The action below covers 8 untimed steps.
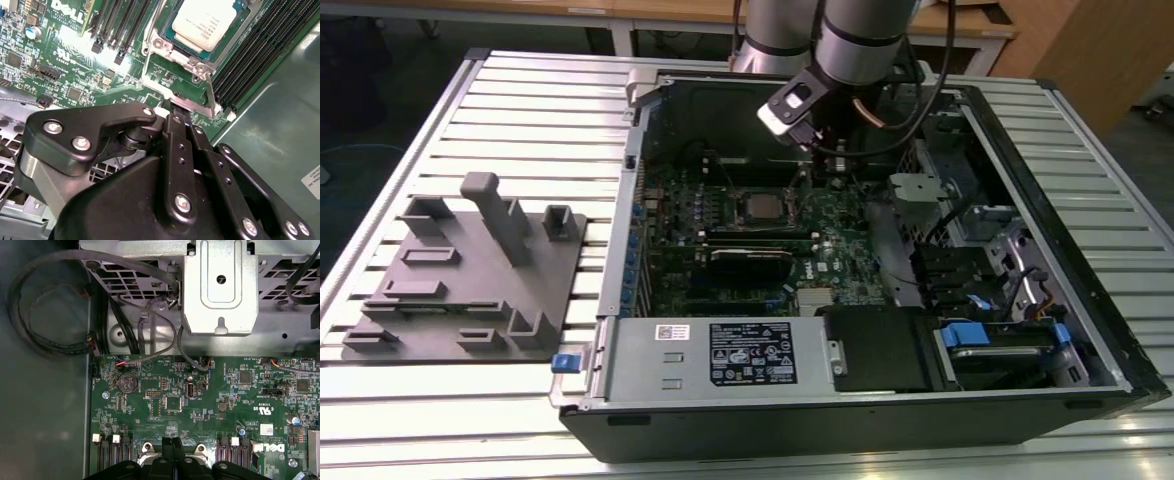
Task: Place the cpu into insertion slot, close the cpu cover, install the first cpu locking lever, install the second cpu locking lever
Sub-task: 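Close the cpu cover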
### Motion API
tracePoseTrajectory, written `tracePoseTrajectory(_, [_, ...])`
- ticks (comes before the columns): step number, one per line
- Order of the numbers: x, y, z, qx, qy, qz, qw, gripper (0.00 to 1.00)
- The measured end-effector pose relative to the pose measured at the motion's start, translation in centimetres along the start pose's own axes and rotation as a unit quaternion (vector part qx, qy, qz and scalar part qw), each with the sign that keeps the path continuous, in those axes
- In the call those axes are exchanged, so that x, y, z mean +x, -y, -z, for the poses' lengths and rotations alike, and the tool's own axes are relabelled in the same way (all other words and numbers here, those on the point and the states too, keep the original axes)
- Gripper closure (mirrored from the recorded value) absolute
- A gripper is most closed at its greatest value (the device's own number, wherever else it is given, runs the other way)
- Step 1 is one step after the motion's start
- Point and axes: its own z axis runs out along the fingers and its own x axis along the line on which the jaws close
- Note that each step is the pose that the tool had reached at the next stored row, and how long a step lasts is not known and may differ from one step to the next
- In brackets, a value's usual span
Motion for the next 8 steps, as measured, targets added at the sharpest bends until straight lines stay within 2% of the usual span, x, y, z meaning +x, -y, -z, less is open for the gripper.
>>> tracePoseTrajectory(8, [0.00,0.13,-0.03,0.0000,0.0001,0.000,1.00000,0.89])
